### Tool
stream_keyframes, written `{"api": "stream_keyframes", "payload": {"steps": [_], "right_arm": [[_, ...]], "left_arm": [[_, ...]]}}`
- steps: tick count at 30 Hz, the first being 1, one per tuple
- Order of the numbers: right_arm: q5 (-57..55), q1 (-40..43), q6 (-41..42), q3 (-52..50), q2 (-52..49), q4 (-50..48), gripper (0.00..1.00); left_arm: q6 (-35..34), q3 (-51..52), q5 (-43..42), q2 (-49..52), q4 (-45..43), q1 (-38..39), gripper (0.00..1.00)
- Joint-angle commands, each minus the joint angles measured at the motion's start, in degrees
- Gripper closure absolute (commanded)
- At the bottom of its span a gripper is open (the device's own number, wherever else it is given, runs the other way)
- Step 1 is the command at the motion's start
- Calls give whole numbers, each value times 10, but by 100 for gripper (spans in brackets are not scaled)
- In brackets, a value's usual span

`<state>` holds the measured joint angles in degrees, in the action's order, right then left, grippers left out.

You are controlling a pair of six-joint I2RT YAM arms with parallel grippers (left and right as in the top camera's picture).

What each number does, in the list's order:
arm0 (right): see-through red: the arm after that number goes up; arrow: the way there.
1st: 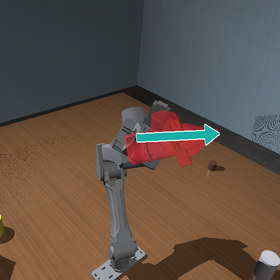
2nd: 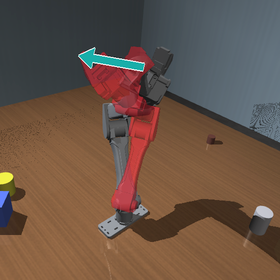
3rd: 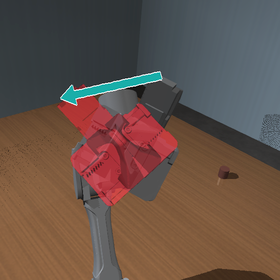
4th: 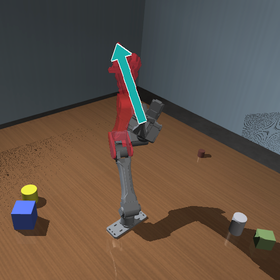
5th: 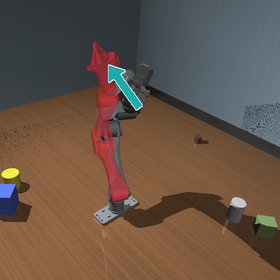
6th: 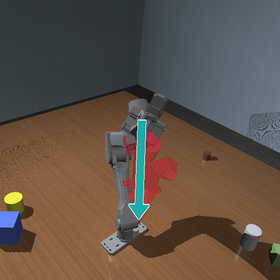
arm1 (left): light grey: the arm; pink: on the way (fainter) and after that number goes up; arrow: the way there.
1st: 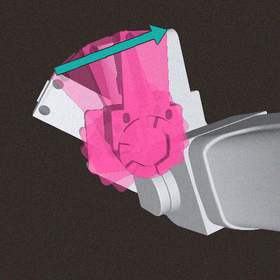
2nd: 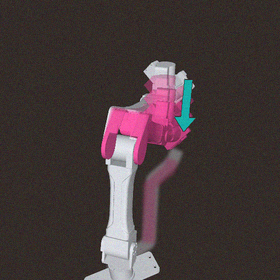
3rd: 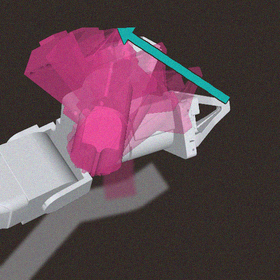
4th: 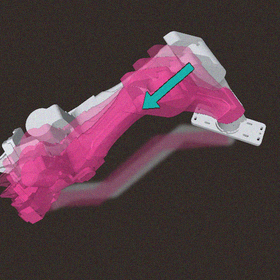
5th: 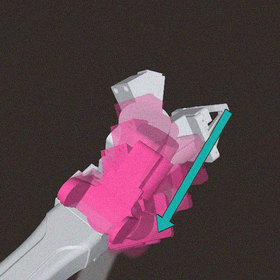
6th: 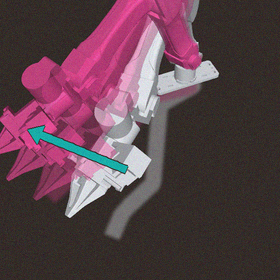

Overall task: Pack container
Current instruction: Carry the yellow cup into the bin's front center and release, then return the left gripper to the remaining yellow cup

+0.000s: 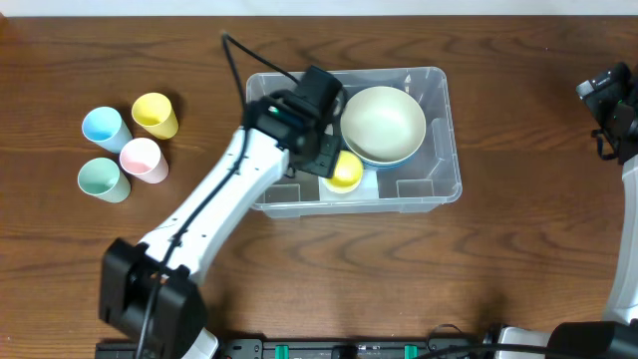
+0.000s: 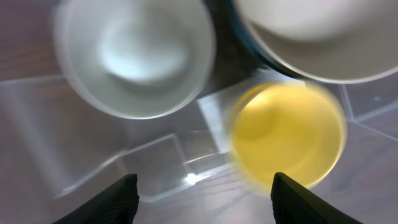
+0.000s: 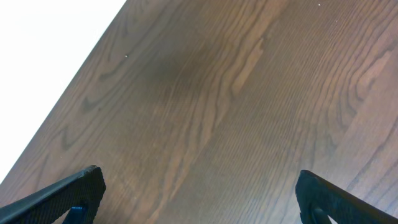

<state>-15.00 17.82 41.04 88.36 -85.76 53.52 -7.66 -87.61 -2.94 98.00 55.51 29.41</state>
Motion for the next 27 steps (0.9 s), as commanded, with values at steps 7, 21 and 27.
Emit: {"api": "stream_keyframes", "payload": {"steps": [7,21,27], "right_arm": [[-6,2,7,5,3,1,1],[-6,2,7,5,3,1,1],[-6,2,7,5,3,1,1]], "left_arm": [[-7,-54,103,-198,17,-115,25],[94,-54,160,-75,-152,-298,2],[144,-54,160,24,-155,-314,0]]}}
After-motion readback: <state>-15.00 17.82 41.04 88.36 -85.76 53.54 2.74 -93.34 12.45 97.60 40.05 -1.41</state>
